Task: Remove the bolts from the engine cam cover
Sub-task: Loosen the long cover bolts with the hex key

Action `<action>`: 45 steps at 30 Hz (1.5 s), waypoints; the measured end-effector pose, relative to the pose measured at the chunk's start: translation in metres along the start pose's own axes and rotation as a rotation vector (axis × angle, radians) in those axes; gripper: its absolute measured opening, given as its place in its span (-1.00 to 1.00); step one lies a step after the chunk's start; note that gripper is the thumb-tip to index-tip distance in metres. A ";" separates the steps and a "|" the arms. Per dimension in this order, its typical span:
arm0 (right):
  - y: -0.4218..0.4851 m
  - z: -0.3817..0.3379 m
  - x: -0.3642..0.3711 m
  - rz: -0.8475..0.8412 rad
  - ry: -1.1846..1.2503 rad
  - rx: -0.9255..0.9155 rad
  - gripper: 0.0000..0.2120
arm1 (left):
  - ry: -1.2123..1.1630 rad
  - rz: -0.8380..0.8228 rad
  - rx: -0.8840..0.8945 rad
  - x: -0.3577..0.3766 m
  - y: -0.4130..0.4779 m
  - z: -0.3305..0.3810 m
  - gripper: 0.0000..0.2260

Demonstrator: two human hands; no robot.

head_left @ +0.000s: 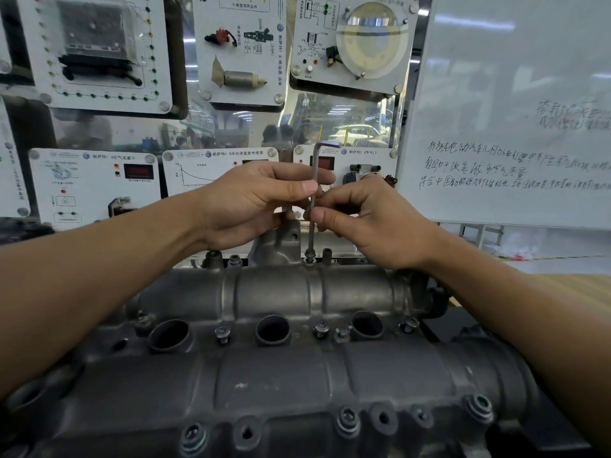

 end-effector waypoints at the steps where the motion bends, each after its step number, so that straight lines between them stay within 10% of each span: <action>1: 0.000 0.000 0.000 0.004 0.001 0.009 -0.81 | -0.028 0.001 -0.001 0.000 0.000 -0.002 -0.81; 35: -0.001 -0.008 0.000 0.067 0.095 -0.069 -0.97 | -0.037 0.188 0.167 0.017 0.001 0.000 -0.74; 45: -0.004 -0.008 0.001 -0.016 0.018 0.025 -0.74 | -0.088 0.158 0.091 0.014 -0.006 0.006 -0.80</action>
Point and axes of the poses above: each hand's wrist, its own y-axis towards the middle knuckle, its own x-axis out of the palm, z = x × y, the point moved 3 cm from there along y, towards the middle knuckle, and after that the axes turned 10 degrees about y, right-handed, at the moved point
